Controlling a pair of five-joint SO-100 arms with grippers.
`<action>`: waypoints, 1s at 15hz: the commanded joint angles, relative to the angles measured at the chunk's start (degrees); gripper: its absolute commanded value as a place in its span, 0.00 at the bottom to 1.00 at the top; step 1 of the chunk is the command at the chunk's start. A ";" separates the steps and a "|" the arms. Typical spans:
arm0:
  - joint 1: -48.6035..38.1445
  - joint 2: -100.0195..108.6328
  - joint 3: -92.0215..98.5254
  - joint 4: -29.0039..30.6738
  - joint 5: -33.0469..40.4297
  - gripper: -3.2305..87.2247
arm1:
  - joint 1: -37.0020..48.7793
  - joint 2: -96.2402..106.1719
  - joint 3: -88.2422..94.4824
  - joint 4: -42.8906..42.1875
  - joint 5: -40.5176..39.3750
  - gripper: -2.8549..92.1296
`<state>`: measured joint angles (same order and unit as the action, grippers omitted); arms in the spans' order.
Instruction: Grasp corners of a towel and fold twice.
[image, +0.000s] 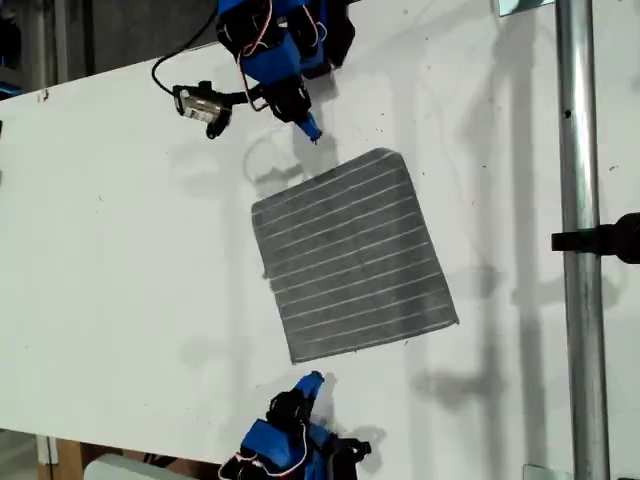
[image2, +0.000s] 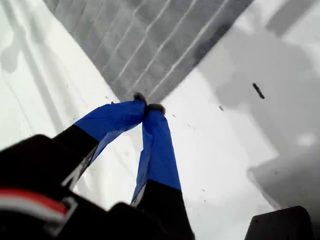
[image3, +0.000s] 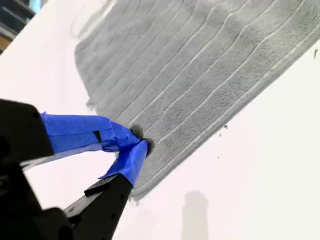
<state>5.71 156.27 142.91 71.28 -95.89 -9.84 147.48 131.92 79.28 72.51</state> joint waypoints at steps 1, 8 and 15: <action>7.29 -19.34 -14.59 -3.78 -1.23 0.01 | -7.12 -9.23 -10.37 0.62 -1.41 0.03; 20.39 -56.43 -50.80 1.58 2.81 0.26 | -21.36 -30.85 -21.88 -3.43 -5.36 0.36; 21.45 -58.18 -51.86 1.67 1.85 0.33 | -12.30 -59.94 -21.09 -10.63 -13.18 0.41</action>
<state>26.28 97.82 94.57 72.60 -93.08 -23.82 89.65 113.29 70.22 60.12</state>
